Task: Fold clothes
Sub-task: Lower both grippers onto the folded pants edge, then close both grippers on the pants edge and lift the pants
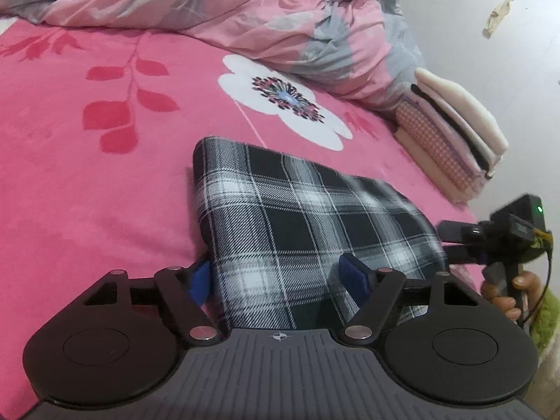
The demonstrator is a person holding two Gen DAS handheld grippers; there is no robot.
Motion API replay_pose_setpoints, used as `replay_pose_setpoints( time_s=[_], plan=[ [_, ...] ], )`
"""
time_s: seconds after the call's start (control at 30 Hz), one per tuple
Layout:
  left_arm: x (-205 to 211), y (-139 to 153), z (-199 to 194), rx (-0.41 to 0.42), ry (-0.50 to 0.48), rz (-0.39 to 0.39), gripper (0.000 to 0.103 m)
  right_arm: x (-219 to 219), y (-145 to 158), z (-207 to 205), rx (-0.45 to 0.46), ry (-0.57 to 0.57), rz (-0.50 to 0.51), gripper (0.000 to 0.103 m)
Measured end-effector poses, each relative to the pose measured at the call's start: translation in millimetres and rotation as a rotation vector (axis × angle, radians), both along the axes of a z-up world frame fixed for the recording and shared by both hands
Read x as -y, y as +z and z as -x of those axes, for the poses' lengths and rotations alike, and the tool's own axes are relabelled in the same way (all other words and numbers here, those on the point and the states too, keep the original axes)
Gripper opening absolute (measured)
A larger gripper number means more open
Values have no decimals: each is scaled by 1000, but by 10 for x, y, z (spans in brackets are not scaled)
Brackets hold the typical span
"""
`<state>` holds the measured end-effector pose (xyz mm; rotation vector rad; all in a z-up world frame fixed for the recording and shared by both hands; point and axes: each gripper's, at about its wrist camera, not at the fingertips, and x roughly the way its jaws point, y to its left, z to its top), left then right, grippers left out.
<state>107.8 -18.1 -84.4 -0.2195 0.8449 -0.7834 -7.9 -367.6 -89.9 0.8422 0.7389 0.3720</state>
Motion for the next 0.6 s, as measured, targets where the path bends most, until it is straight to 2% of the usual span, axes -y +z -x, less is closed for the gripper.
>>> replay_pose_setpoints(
  time_s=[0.17, 0.23, 0.33, 0.43, 0.6],
  plan=[
    [35, 4, 19, 48, 39, -6, 48, -91, 43, -92, 23, 8, 61, 53],
    [64, 37, 65, 81, 52, -21, 35, -127, 60, -129, 33, 12, 86, 48],
    [126, 124, 161, 152, 57, -62, 23, -181, 86, -184, 47, 17, 122, 41],
    [134, 241, 268, 204, 62, -79, 18, -320, 230, -89, 98, -7, 211, 38],
    [114, 473, 474, 297, 72, -69, 17, -590, 531, 271, 219, -82, 332, 37]
  ],
)
